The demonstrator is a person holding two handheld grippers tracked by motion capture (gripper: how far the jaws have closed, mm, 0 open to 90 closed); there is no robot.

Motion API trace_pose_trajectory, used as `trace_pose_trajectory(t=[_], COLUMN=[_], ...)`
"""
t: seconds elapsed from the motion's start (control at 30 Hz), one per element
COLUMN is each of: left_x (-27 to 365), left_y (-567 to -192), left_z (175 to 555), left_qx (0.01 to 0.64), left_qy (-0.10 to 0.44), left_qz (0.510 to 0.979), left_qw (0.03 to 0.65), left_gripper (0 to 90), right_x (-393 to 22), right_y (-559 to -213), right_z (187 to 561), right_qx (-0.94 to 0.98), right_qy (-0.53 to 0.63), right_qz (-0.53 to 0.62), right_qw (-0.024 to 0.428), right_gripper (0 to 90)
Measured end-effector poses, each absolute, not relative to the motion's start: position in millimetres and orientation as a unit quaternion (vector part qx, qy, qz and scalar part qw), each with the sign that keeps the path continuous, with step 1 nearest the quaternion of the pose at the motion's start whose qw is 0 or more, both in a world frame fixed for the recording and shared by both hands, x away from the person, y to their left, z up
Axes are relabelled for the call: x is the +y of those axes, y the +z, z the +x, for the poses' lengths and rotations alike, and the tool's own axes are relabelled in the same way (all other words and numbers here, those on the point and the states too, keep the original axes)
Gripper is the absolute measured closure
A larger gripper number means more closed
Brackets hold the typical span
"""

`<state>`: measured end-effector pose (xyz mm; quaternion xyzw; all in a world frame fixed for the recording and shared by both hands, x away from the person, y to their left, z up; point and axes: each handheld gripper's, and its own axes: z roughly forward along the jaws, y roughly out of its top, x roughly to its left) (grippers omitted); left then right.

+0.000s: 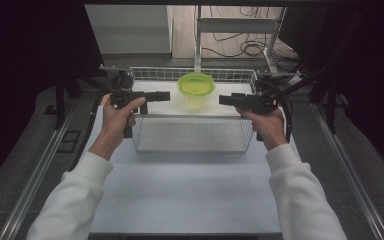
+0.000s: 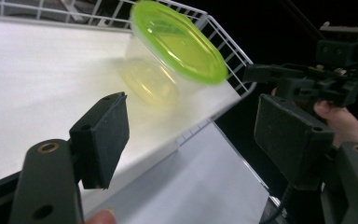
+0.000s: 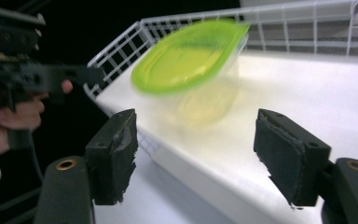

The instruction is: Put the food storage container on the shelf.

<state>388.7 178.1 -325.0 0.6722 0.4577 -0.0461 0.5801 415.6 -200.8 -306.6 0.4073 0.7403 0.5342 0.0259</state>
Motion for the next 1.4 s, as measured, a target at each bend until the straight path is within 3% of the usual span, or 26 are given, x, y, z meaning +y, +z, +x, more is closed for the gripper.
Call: trace_pose_trajectory(t=[0.43,0.83,1.07,1.4], left_x=[183.9,182.5,189.0,194.2], left_y=[-368.1,-438.9,-469.2,-478.2], left_z=[314.4,261.4,245.3,240.8], left_qx=[0.427,0.427,0.439,0.457], left_qy=[0.015,0.023,0.030,0.036], left_qz=[0.711,0.756,0.773,0.764], left_qw=[0.558,0.495,0.457,0.454], left_gripper=[27.2,27.4,26.3,26.0], right_x=[-236.0,-260.5,-265.2,-259.0], right_y=[-344.6,-412.0,-457.8,-476.6], right_z=[349.1,300.6,282.0,281.0], right_qx=[0.757,0.781,0.797,0.815], right_qy=[0.537,0.498,0.460,0.423], right_qz=[0.367,0.372,0.389,0.393], right_qw=[0.067,0.055,0.043,0.044], right_gripper=[25.6,22.2,19.7,18.1])
